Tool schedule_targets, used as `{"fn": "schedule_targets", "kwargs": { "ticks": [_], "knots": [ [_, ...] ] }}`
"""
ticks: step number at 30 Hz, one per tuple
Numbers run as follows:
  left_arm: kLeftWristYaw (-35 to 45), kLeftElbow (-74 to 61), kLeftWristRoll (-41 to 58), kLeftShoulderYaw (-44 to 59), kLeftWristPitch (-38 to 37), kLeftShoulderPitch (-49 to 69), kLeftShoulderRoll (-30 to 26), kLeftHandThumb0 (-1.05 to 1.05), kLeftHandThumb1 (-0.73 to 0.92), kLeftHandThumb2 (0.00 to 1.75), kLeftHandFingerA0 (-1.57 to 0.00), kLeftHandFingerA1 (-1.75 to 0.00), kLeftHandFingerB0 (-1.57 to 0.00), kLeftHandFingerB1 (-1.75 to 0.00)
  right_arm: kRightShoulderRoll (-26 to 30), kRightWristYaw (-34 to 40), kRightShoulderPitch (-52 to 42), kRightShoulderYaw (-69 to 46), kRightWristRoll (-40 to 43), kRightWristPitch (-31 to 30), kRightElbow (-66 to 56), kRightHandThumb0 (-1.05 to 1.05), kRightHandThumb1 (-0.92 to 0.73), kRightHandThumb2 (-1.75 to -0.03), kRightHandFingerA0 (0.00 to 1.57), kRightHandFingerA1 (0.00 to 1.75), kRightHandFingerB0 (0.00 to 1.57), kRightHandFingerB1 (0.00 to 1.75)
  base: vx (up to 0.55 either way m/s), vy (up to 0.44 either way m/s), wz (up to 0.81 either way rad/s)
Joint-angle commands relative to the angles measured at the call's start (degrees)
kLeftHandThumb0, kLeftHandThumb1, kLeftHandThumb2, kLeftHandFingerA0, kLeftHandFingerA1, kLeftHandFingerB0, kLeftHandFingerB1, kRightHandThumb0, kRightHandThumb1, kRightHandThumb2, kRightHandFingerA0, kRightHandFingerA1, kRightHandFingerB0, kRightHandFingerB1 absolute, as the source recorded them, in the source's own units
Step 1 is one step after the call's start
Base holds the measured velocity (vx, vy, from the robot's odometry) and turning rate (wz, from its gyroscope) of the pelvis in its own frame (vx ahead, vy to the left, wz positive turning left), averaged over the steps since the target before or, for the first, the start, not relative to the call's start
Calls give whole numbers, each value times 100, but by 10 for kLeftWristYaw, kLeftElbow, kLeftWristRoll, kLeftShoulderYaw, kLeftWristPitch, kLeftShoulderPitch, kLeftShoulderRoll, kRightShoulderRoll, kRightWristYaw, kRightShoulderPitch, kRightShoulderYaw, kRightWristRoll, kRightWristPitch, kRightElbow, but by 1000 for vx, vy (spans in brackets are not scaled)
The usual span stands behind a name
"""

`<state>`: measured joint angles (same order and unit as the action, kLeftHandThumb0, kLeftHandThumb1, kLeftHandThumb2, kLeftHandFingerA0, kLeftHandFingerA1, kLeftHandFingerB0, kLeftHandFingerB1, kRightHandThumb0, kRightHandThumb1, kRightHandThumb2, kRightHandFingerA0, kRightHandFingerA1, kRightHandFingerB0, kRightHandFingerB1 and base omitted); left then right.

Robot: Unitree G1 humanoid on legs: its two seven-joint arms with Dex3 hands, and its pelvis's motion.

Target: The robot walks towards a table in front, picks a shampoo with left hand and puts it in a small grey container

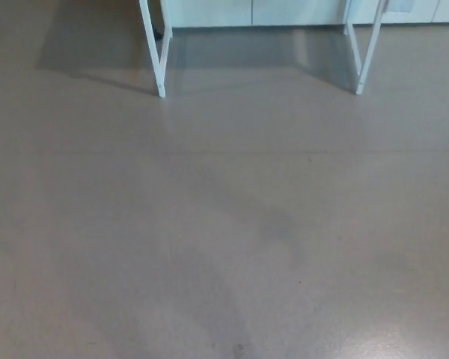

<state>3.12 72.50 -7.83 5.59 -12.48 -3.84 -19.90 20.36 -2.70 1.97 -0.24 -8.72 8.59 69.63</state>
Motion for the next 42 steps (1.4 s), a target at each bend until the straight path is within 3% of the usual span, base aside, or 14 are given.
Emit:
{"fn": "schedule_targets", "kwargs": {
  "ticks": [1,15,29,42],
  "knots": [
    [-9,10,-1,-3,-29,7,-8,-44,66,60,-44,-75,-33,-57,9,-10,4,0,-1,23,10,-38,-69,-61,69,47,56,41,0,0,0],
    [0,20,-1,-6,-33,20,-12,-42,67,59,-45,-71,-42,-59,8,-22,4,23,-12,31,19,-40,-67,-58,71,47,56,40,212,218,-3],
    [8,25,0,-10,-33,24,-16,-43,67,59,-50,-73,-45,-60,8,-35,14,38,-19,24,20,-39,-68,-60,70,48,55,40,373,-33,21],
    [17,26,12,0,-38,44,-16,-40,68,59,-53,-76,-43,-58,6,-40,16,60,-34,25,24,-41,-69,-61,67,47,53,40,432,69,-21]
  ]
}}
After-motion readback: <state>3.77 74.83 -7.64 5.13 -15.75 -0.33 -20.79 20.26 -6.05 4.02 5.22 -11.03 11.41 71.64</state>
